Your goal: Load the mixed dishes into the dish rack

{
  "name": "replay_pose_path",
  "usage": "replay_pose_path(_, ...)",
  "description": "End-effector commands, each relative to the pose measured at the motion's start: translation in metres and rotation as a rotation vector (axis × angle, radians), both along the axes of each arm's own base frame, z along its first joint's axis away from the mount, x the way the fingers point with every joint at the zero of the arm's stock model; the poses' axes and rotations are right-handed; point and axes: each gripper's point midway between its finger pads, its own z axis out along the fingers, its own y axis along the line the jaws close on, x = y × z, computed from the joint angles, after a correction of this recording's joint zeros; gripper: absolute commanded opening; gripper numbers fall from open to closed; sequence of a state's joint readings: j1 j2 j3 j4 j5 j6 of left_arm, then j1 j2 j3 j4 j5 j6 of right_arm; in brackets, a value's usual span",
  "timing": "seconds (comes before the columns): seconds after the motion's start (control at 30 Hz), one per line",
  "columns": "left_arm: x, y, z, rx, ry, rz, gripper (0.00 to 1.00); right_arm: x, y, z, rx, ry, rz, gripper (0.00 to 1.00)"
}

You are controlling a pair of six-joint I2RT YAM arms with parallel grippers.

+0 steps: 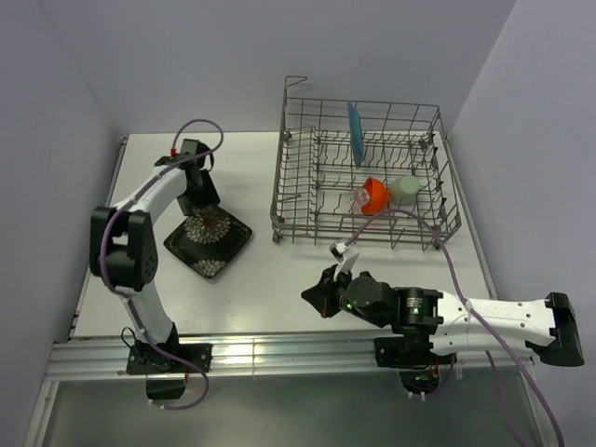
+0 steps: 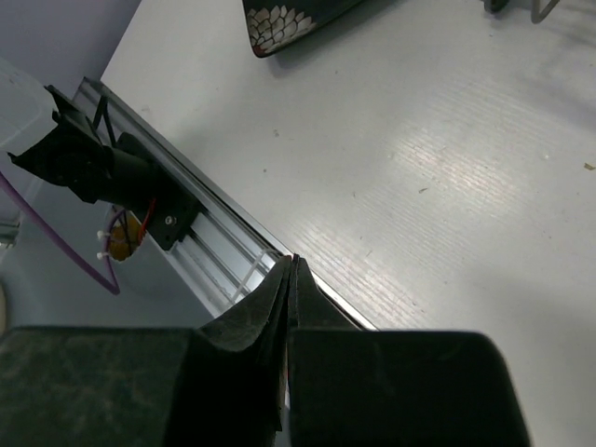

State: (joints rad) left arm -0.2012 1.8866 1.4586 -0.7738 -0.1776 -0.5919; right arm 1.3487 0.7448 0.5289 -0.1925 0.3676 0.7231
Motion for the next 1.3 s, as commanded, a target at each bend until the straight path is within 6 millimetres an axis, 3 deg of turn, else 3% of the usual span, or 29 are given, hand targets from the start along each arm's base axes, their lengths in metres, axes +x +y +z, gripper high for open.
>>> replay_pose_path(0.0,-0.004,0.012,0.036,-0.033,-0.127,0.034,0.61,-0.001,0.018,0.017,0.085,-0.012,0.024,0.00)
replay_pose_path(0.07,-0.008,0.024,0.050,-0.014,-0.171,0.063,0.61,-0.003,0.026,0.015,0.099,0.003,0.035,0.00)
replay_pose_path(0.17,-0.015,0.046,0.044,0.010,-0.142,0.112,0.61,-0.006,0.044,0.024,0.186,0.034,0.053,0.16)
replay_pose_path(0.2,-0.017,0.050,0.040,0.005,-0.123,0.120,0.61,-0.007,0.048,0.024,0.213,0.059,0.048,0.27)
replay_pose_path(0.27,-0.017,0.050,0.029,-0.039,-0.089,0.114,0.61,-0.005,0.056,0.017,0.236,0.101,0.029,0.60)
replay_pose_path(0.3,-0.017,0.050,0.026,-0.049,-0.081,0.112,0.61,-0.005,0.061,0.019,0.295,0.138,0.012,0.82)
replay_pose_path(0.4,-0.016,0.057,0.023,-0.053,-0.070,0.133,0.61,-0.002,0.074,0.013,0.389,0.239,0.014,0.95)
replay_pose_path(0.53,-0.014,0.070,0.018,-0.068,-0.053,0.167,0.61,-0.001,0.086,0.002,0.420,0.323,0.039,0.94)
replay_pose_path(0.63,-0.011,0.090,0.012,-0.060,-0.035,0.207,0.61,-0.002,0.093,0.004,0.424,0.320,0.059,0.93)
replay_pose_path(0.8,-0.005,0.094,-0.007,-0.068,0.015,0.185,0.61,-0.002,0.096,-0.003,0.411,0.323,0.071,0.92)
replay_pose_path(0.9,0.000,0.101,-0.007,-0.086,-0.006,0.203,0.61,-0.004,0.097,-0.005,0.412,0.320,0.082,0.91)
replay_pose_path(1.07,0.016,0.103,-0.007,-0.106,-0.036,0.196,0.60,-0.002,0.093,-0.010,0.402,0.312,0.073,0.90)
replay_pose_path(1.1,0.013,0.103,-0.017,-0.103,0.005,0.195,0.60,-0.001,0.093,-0.010,0.401,0.310,0.072,0.90)
replay_pose_path(1.27,0.011,0.093,-0.031,-0.153,0.043,0.166,0.56,0.007,0.091,-0.021,0.378,0.321,0.046,0.91)
